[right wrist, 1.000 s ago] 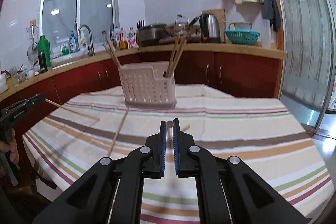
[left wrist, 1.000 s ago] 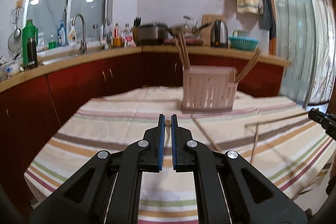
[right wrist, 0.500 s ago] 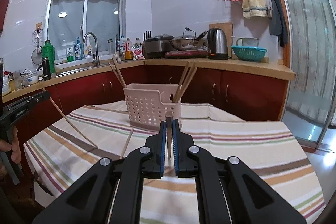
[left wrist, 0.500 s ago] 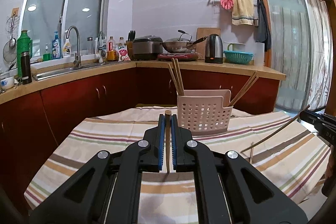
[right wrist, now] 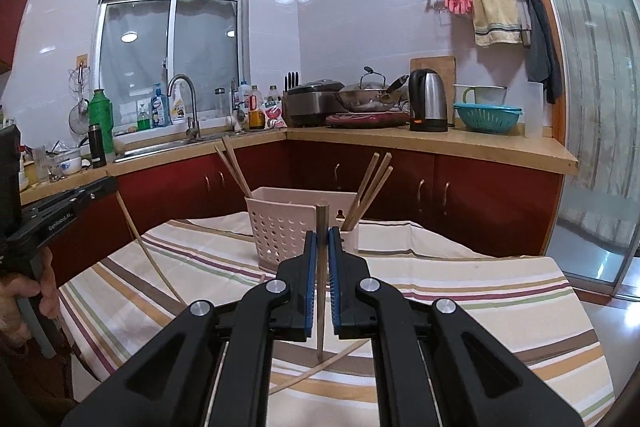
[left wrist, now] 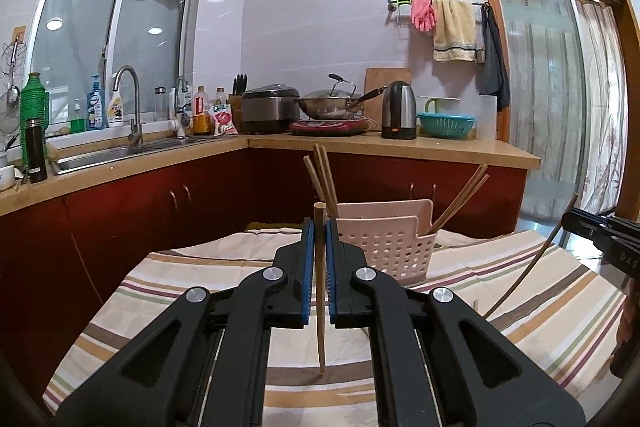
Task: Organize utensils
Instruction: 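Lift both held chopsticks, carry them over the basket and lower them in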
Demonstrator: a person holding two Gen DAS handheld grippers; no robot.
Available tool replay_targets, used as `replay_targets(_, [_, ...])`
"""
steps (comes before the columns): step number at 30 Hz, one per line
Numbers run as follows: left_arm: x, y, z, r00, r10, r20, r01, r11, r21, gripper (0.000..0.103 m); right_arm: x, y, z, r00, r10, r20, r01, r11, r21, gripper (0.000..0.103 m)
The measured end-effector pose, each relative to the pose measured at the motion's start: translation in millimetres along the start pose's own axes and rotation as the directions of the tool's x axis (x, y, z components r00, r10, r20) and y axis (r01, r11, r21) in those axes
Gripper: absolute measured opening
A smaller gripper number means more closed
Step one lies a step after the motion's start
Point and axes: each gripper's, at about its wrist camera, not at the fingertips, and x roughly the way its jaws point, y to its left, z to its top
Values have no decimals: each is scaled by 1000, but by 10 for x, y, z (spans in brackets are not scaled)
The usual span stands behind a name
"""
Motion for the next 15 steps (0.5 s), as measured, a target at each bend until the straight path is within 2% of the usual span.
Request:
replay_targets(8, [48, -133, 206, 998, -48, 42, 48, 999, 0, 6, -25, -26, 135, 1000, 18, 21, -18, 1000, 13, 7])
replay_targets(15, [126, -274, 453, 991, -97, 88, 97, 995, 11, 6, -11, -21, 362, 997, 33, 74, -33, 999, 6, 7])
